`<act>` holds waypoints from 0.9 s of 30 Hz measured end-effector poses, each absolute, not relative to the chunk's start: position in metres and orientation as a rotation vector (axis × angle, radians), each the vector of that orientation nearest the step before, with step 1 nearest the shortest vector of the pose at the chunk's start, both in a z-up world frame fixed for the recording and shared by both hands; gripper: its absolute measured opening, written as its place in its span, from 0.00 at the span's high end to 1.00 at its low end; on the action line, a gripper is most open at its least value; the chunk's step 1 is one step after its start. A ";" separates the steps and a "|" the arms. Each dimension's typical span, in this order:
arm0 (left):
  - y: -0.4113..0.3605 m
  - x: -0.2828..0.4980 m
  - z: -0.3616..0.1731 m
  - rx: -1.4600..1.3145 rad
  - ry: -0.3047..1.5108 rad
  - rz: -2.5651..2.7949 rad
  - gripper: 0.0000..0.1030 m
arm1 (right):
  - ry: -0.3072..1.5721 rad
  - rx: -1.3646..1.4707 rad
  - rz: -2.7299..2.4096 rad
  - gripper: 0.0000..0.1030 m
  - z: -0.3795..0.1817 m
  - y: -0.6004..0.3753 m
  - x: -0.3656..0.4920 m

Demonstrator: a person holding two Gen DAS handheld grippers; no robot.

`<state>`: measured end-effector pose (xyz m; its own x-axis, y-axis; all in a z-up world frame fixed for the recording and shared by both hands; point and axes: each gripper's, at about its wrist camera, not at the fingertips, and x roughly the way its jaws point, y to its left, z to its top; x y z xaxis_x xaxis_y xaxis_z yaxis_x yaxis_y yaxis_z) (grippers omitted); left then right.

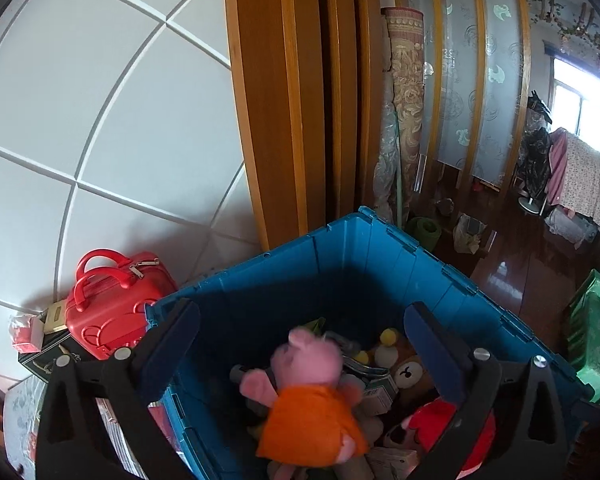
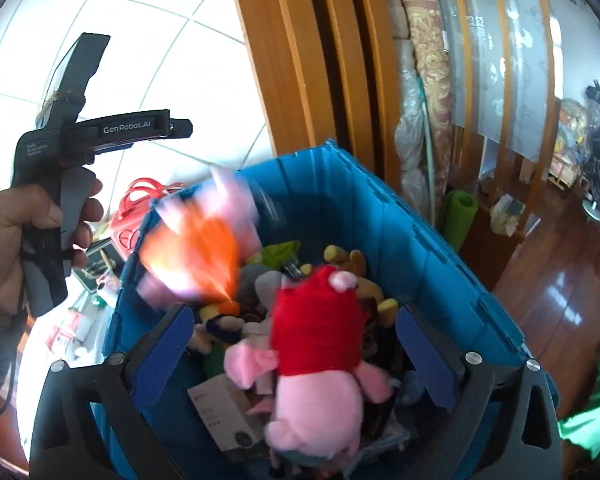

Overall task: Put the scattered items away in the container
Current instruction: 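Open both grippers to drop the two plush pigs into the bin, then move both grippers back from the bin toward the pile on the bed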

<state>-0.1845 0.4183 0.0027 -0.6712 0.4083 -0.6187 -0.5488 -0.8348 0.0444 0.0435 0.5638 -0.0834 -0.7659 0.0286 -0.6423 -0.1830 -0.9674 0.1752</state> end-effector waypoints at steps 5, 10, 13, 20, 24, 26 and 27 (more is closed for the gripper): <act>0.406 -0.181 -0.002 -0.860 0.309 2.445 0.00 | 0.355 -1.047 2.837 0.00 -0.084 0.557 0.038; 0.389 -0.172 -0.001 -0.877 0.294 2.458 0.00 | 0.326 -1.063 2.855 0.00 -0.081 0.544 0.031; 0.374 -0.165 0.000 -0.880 0.284 2.472 0.00 | 0.316 -1.058 2.874 0.00 -0.078 0.532 0.029; 0.319 -0.148 -0.002 -0.925 0.246 2.552 0.00 | 0.276 -1.048 2.958 0.00 -0.070 0.502 0.021; 0.285 -0.135 -0.001 -0.961 0.213 2.609 0.00 | 0.259 -1.066 3.023 0.00 -0.066 0.478 0.015; 0.267 -0.127 -0.001 -0.972 0.194 2.631 0.00 | 0.244 -1.070 3.057 0.00 -0.063 0.464 0.012; 0.257 -0.123 -0.001 -0.980 0.183 2.643 0.00 | 0.233 -1.073 3.072 0.00 -0.062 0.457 0.012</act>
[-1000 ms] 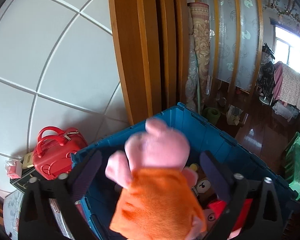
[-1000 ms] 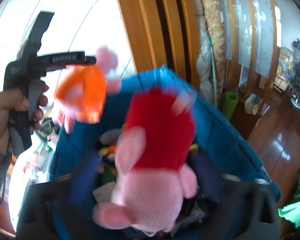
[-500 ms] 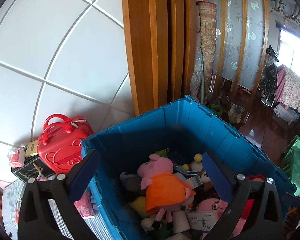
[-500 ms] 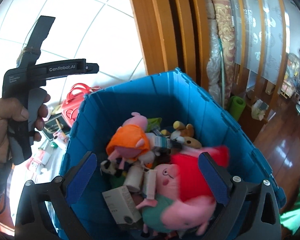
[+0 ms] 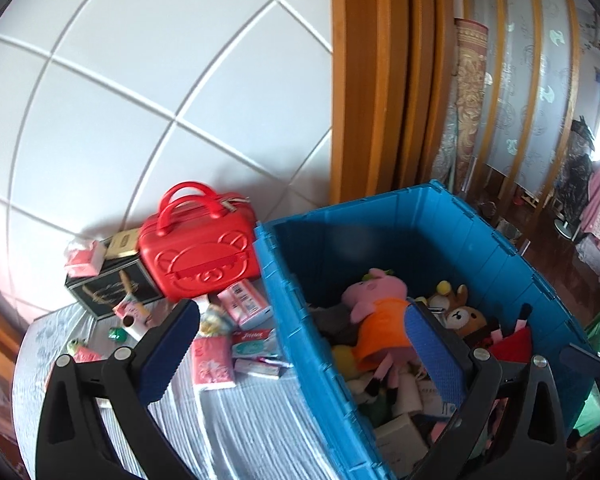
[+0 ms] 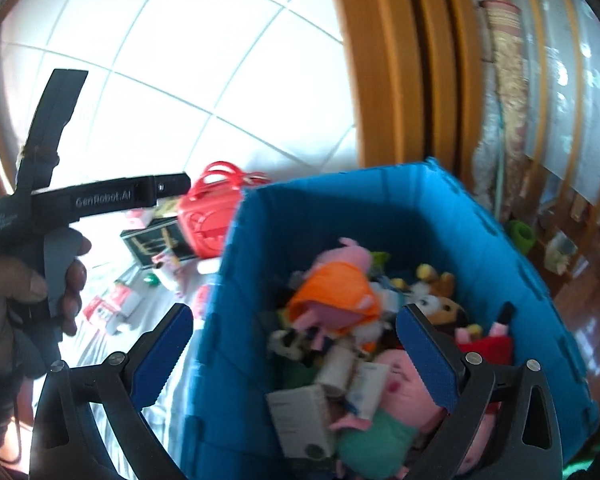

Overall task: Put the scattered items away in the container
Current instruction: 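Move both grippers back from the bin toward the pile on the bed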

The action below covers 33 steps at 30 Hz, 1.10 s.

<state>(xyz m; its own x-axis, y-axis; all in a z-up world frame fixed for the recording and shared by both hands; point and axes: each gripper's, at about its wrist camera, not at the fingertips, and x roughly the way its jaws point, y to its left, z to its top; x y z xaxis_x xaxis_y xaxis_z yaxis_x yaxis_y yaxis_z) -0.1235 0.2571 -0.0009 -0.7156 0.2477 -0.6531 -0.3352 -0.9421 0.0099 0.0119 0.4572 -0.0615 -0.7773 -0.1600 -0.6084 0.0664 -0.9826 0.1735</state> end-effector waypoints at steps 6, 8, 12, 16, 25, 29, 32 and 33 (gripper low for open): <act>0.203 -0.103 -0.002 -1.030 0.121 2.714 0.00 | -0.161 0.983 -2.792 0.00 -0.054 0.413 0.011; 0.184 -0.095 -0.003 -1.047 0.101 2.738 0.00 | -0.156 0.988 -2.780 0.00 -0.052 0.400 0.011; 0.152 -0.078 -0.003 -1.070 0.069 2.781 0.00 | -0.120 0.998 -2.750 0.00 -0.049 0.369 0.012; 0.123 -0.064 -0.004 -1.104 0.057 2.827 0.00 | -0.074 1.029 -2.736 0.00 -0.048 0.341 0.015; 0.070 -0.035 -0.001 -1.147 0.037 2.885 0.00 | 0.013 1.059 -2.724 0.00 -0.044 0.292 0.026; 0.054 -0.024 0.001 -1.157 0.029 2.895 0.00 | 0.037 1.058 -2.725 0.00 -0.041 0.277 0.031; 0.047 -0.016 0.001 -1.163 0.032 2.899 0.00 | 0.052 1.061 -2.731 0.00 -0.038 0.269 0.035; 0.045 -0.014 0.001 -1.164 0.030 2.899 0.00 | 0.058 1.064 -2.734 0.00 -0.038 0.267 0.037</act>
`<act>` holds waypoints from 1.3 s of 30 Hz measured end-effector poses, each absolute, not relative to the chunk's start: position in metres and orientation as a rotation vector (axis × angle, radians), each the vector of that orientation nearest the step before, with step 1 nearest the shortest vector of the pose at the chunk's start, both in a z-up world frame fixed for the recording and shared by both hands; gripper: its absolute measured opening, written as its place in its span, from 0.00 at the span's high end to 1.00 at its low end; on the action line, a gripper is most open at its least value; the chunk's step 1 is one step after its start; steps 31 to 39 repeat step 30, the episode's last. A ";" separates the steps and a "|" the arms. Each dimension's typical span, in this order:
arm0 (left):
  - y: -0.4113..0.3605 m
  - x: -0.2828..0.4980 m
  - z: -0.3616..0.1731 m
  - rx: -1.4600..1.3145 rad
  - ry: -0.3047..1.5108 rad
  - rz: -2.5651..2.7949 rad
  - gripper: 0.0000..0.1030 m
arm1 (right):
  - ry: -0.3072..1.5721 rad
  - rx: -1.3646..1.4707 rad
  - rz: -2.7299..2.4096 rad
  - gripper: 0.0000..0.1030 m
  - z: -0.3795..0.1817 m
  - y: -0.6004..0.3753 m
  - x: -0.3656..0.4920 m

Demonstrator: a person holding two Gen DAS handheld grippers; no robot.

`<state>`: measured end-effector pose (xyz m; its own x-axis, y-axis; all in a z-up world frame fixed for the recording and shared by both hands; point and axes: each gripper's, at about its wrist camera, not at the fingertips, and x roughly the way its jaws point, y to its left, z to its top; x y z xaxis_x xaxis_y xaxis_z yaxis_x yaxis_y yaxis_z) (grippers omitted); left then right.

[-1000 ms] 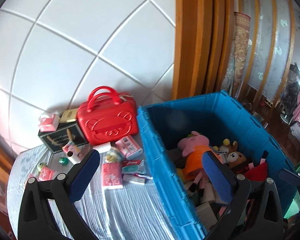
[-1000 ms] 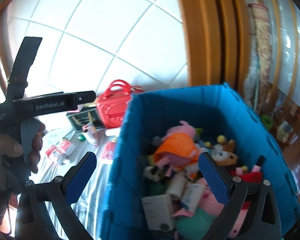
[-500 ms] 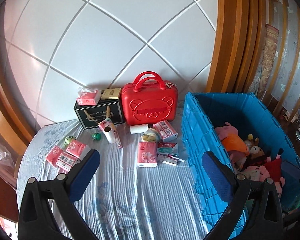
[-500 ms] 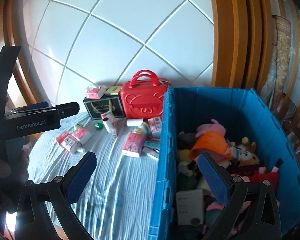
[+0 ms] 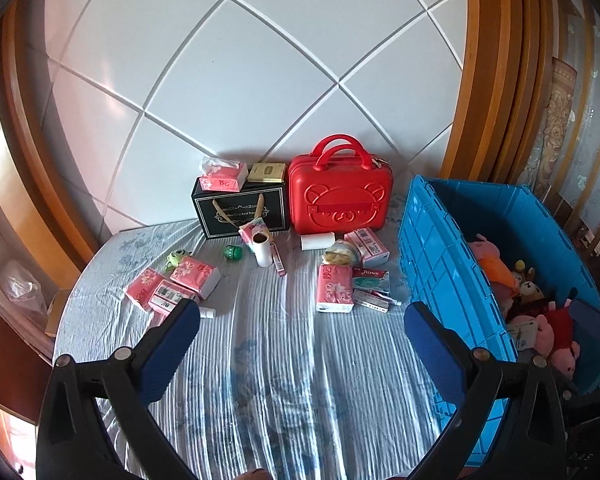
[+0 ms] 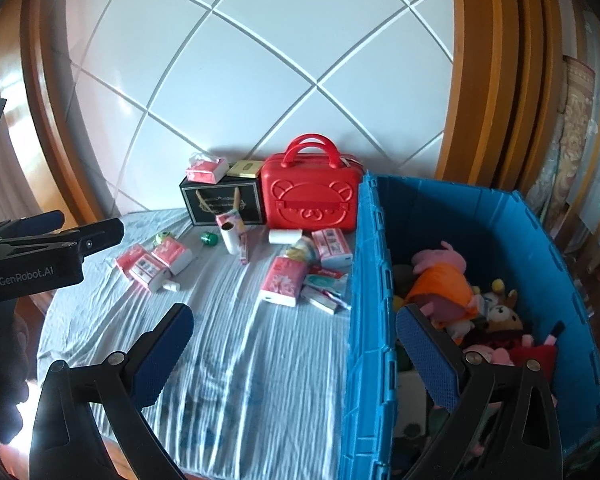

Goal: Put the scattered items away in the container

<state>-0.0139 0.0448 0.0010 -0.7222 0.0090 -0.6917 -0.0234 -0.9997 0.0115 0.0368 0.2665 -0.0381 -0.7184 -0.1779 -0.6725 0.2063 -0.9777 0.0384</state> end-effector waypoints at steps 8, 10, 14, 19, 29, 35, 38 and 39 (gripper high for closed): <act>0.036 0.002 -0.003 -1.184 0.012 2.868 0.00 | 0.082 1.074 -2.755 0.00 -0.033 0.259 0.056; 0.036 0.006 -0.003 -1.188 0.011 2.849 0.00 | 0.089 1.068 -2.760 0.00 -0.031 0.258 0.060; 0.033 0.012 -0.003 -1.197 0.007 2.848 0.00 | 0.090 1.065 -2.762 0.00 -0.030 0.256 0.068; 0.031 0.023 0.003 -1.173 0.042 2.884 0.00 | 0.091 1.074 -2.756 0.00 -0.031 0.254 0.075; 0.029 0.039 0.010 -1.137 0.069 2.924 0.00 | 0.101 1.076 -2.739 0.00 -0.030 0.249 0.088; 0.028 0.040 0.010 -1.133 0.068 2.927 0.00 | 0.103 1.076 -2.739 0.00 -0.030 0.249 0.089; 0.028 0.040 0.010 -1.133 0.068 2.927 0.00 | 0.103 1.076 -2.739 0.00 -0.030 0.249 0.089; 0.028 0.040 0.010 -1.133 0.068 2.927 0.00 | 0.103 1.076 -2.739 0.00 -0.030 0.249 0.089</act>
